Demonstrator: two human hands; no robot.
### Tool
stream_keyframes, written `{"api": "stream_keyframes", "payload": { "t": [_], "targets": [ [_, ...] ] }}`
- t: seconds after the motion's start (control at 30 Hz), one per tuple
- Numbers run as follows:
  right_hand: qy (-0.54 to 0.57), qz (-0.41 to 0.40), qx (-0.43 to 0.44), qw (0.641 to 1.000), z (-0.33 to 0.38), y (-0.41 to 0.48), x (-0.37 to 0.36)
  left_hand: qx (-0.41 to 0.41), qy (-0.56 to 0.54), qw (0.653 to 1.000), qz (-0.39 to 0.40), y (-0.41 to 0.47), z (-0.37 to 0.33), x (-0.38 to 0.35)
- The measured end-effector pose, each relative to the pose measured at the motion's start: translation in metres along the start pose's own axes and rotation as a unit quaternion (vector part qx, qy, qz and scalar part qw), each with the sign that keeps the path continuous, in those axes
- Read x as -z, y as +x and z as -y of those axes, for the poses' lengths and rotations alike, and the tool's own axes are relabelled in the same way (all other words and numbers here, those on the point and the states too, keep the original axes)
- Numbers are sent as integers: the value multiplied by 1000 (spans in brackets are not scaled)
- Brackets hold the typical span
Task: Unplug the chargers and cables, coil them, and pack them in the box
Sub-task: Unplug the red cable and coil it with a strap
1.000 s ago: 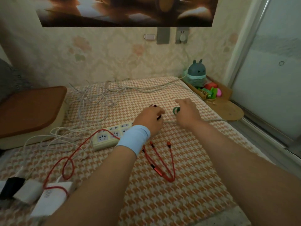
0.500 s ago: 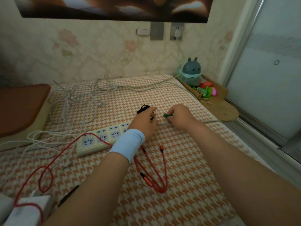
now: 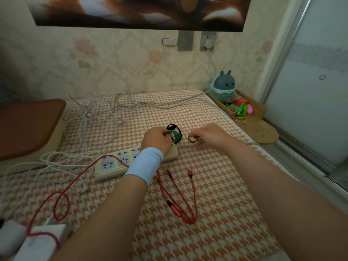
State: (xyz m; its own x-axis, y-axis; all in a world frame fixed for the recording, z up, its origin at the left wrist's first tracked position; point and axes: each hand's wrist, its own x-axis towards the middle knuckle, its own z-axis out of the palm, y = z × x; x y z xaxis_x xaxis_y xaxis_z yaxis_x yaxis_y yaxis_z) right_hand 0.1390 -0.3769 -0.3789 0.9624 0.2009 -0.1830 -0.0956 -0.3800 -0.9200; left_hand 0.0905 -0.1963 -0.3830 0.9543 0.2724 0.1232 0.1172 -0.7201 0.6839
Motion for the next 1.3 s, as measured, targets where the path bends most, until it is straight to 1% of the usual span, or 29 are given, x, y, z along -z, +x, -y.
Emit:
{"api": "stream_keyframes", "payload": {
  "t": [0.07, 0.17, 0.23, 0.3, 0.4, 0.43, 0.47, 0.53, 0.57, 0.63, 0.7, 0.77, 0.8, 0.83, 0.9, 0.93, 1.0, 1.07, 1.2, 1.27, 1.3],
  "targets": [
    [-50, -39, 9, 998, -5, 4, 0, 24, -5, 1000, 12, 3, 4, 2],
    [-102, -69, 40, 992, -10, 8, -1, 39, -37, 998, 28, 5, 8, 4],
    [-151, -66, 60, 984, -10, 9, -3, 38, -48, 998, 34, 3, 7, 7],
    [-185, -48, 60, 980, -7, 6, -4, 27, -55, 997, 36, 1, 5, 11],
    [-223, -78, 78, 968, 11, -5, -5, 6, -44, 998, 37, -5, 0, 19],
    [-220, -85, 89, 968, 21, -11, -6, -1, -39, 999, 34, -8, -2, 24],
    [-194, -77, 93, 974, 31, -18, -8, -9, -35, 999, 28, -10, -4, 28],
    [-113, -18, 66, 991, 51, -38, -14, -24, -23, 999, 9, -16, -12, 40],
    [-92, 13, 58, 994, 59, -47, -18, -29, -20, 999, -1, -20, -16, 46],
    [-100, 44, 82, 991, 66, -65, -26, -36, -29, 999, -13, -32, -23, 57],
    [-102, 47, 97, 989, 65, -80, -32, -49, -40, 998, -12, -47, -24, 62],
    [-94, 44, 86, 991, 56, -94, -33, -52, -69, 996, 7, -65, -18, 63],
    [-119, 39, 85, 988, 48, -100, -33, -56, -70, 996, 21, -74, -14, 64],
    [-164, 31, 87, 982, 39, -106, -33, -62, -53, 996, 42, -83, -9, 66],
    [-259, 3, 91, 962, 20, -111, -32, -69, 14, 993, 92, -100, 4, 69],
    [-282, -15, 82, 956, 12, -112, -31, -69, 40, 991, 109, -107, 10, 72],
    [-296, -38, 64, 952, 4, -112, -28, -61, 55, 989, 120, -120, 22, 78],
    [-316, -42, 61, 946, 6, -113, -26, -55, 49, 992, 106, -130, 31, 87],
    [-413, -29, 45, 909, 15, -123, -31, -46, 32, 997, 50, -145, 46, 107],
    [-423, -49, 92, 900, 25, -132, -40, -32, 21, 999, 23, -154, 52, 118],
    [-411, -51, 123, 902, 33, -139, -48, -24, 21, 999, 14, -160, 55, 123]
  ]
}}
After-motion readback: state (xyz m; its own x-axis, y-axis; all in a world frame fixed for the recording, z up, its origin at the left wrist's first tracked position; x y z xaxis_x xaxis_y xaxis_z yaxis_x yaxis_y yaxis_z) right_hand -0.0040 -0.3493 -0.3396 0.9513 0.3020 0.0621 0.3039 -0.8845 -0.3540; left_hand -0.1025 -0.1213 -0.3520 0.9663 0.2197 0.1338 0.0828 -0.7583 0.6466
